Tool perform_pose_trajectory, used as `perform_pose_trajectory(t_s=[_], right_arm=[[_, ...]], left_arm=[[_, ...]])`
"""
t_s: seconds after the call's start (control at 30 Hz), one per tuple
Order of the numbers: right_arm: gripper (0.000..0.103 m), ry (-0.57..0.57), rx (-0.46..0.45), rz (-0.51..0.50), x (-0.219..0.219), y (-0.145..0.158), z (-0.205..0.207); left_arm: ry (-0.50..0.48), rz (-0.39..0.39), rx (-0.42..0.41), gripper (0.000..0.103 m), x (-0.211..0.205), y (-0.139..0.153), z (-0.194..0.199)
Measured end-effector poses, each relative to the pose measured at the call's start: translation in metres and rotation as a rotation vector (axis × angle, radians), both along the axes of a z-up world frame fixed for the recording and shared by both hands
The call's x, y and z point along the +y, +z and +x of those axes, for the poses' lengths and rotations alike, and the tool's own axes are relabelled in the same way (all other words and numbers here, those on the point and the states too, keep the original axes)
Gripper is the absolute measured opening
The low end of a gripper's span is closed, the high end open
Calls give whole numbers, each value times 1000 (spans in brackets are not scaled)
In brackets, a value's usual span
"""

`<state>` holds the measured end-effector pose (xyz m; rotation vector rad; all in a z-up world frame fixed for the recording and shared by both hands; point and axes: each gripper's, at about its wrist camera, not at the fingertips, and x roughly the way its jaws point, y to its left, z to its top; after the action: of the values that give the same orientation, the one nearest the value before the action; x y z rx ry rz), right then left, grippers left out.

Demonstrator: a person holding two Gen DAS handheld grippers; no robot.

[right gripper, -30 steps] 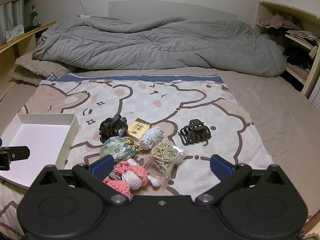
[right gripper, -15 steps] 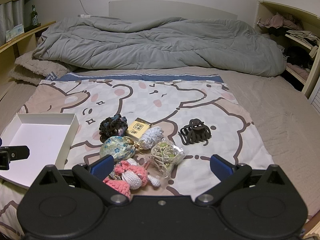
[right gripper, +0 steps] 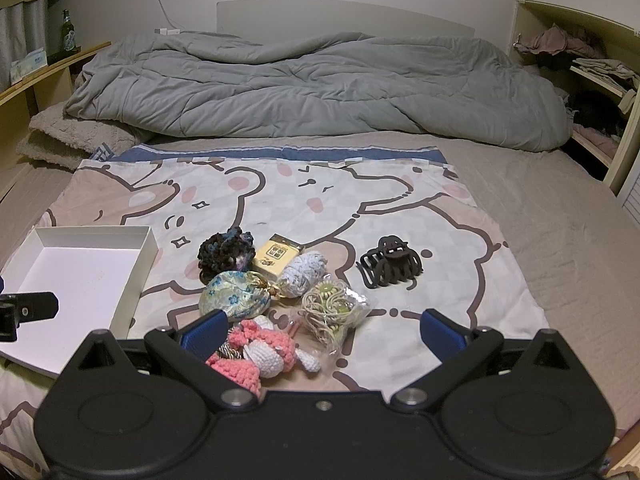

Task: Organize objects

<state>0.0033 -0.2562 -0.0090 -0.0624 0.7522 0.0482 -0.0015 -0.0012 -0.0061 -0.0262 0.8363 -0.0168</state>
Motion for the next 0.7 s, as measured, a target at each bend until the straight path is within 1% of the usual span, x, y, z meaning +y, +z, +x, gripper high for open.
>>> perform_pose_trajectory(t_s=[0.27,0.33,0.37,0.6,0.7], right_arm=[[103,0,1,1,1,3,2],[103,1,2,1,0,2,1],[103,0,2,-1,-1,-5,-1],[103,3,2,1,-1,-9,-5],[103,9,-2,16,-1,-3,-4]], left_arm=[[1,0,1,103,-3,0,-1],[1,-1,0,103,-3,0,0],[1,-2,1,103,-3,0,-1],[5,-1,1,103,-8,2,-1],[2,-10,5,103,-8,1,-1]])
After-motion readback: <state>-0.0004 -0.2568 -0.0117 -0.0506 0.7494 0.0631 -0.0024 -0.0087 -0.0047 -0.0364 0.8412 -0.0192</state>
